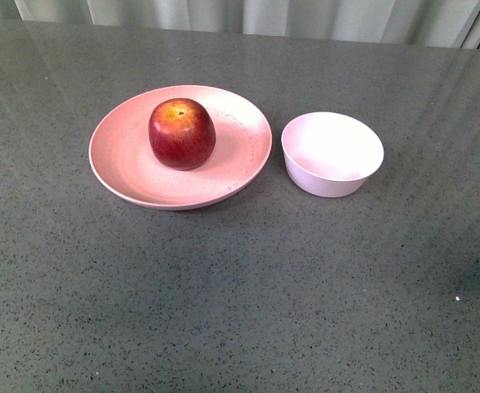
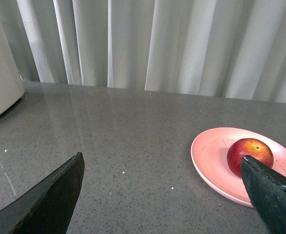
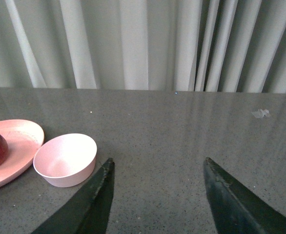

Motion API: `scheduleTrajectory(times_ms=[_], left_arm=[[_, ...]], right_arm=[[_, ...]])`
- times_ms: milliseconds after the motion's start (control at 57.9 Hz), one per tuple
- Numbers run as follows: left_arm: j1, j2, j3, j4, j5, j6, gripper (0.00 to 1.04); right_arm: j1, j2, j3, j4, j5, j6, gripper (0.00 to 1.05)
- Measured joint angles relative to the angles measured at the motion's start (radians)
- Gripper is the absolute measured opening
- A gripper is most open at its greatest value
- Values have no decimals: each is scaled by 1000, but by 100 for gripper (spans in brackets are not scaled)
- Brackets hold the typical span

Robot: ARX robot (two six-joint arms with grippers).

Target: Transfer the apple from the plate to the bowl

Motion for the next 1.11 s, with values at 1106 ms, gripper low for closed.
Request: scheduleTrajectory(times_ms=[1106], left_arm=[[-299, 1706, 660, 444, 1, -123, 96]], right_arm=[[0, -1, 0, 0, 0, 0, 96]])
